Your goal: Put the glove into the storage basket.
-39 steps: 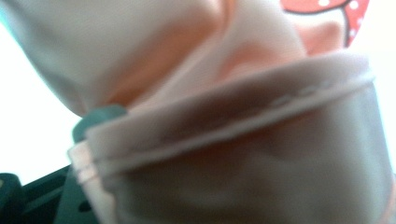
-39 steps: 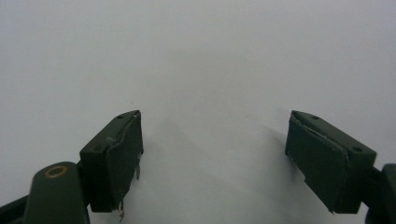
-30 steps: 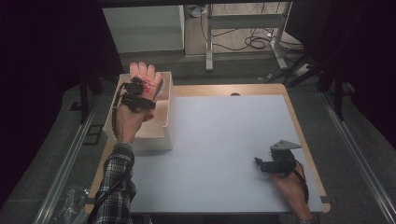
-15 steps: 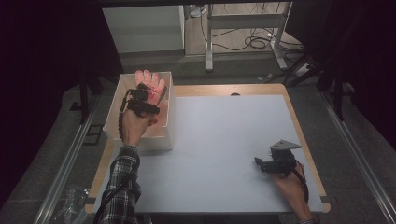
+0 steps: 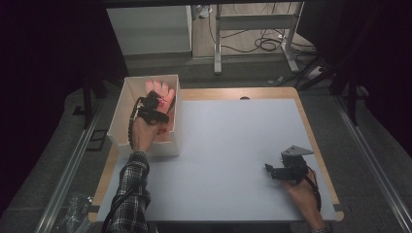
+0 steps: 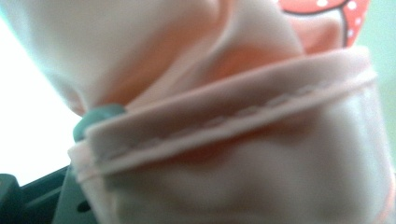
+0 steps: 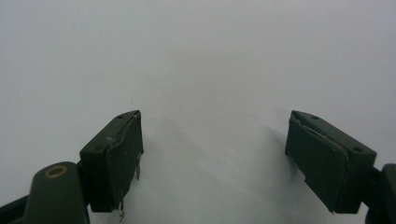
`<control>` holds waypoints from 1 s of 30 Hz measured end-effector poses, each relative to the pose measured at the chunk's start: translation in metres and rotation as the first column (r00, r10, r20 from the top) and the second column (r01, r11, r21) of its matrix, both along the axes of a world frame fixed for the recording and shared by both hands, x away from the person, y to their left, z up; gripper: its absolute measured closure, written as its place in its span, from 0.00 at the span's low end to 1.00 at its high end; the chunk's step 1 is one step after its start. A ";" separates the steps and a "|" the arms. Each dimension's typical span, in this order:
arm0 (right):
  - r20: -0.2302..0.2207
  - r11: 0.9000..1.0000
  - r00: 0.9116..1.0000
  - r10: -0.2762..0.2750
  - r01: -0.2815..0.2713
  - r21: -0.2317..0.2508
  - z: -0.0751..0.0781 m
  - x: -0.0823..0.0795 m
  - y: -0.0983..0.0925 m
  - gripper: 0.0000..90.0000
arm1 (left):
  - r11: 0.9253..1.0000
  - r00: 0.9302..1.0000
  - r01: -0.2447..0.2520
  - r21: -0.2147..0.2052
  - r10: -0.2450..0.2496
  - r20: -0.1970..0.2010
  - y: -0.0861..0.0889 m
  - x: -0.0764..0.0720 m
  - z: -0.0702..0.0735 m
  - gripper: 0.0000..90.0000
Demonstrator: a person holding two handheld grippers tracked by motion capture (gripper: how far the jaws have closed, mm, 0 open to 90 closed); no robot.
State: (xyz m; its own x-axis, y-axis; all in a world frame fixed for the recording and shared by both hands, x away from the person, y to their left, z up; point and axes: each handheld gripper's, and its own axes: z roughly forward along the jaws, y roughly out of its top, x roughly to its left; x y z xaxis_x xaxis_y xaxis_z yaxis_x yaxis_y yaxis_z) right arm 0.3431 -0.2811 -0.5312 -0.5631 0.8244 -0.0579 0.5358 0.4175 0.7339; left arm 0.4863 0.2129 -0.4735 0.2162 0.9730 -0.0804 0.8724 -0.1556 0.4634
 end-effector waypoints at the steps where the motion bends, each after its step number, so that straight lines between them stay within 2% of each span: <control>1: 0.000 1.000 1.000 0.000 0.000 0.000 0.000 0.000 0.000 0.21 | 1.000 1.000 0.006 0.008 -0.006 -0.007 -0.001 0.001 -0.001 0.42; 5: 0.000 1.000 1.000 0.000 0.000 0.000 0.000 0.000 0.000 0.21 | 1.000 1.000 0.005 0.023 -0.005 -0.021 -0.003 0.003 -0.003 0.42; 8: 0.000 1.000 1.000 0.000 0.000 0.000 0.000 0.000 0.000 0.21 | 0.999 0.998 0.008 0.032 -0.006 -0.057 -0.006 0.007 -0.007 0.41; 13: 0.000 1.000 1.000 0.000 0.000 0.000 0.000 0.000 0.000 0.21 | 0.998 0.991 0.034 0.044 -0.028 -0.133 -0.012 0.013 -0.016 0.41; 18: 0.000 1.000 1.000 0.000 0.000 0.000 0.000 0.000 0.000 0.21 | 0.999 0.984 0.034 0.035 -0.027 -0.175 -0.014 0.019 -0.024 0.36; 21: 0.000 1.000 1.000 0.000 0.000 0.000 0.000 0.000 0.000 0.21 | 0.999 0.978 0.034 0.024 -0.028 -0.209 -0.014 0.022 -0.027 0.31; 25: 0.000 1.000 1.000 0.000 0.000 0.001 0.000 0.000 0.000 0.21 | 0.999 0.975 0.035 0.015 -0.031 -0.219 -0.013 0.023 -0.028 0.23; 28: 0.001 1.000 1.000 0.000 0.000 0.000 0.000 0.000 0.000 0.21 | 0.999 0.978 0.036 -0.008 -0.037 -0.206 -0.011 0.022 -0.026 0.15; 30: 0.000 1.000 1.000 0.000 0.000 0.000 0.000 0.000 0.000 0.21 | 0.999 0.980 0.040 -0.009 -0.041 -0.193 -0.010 0.021 -0.024 0.11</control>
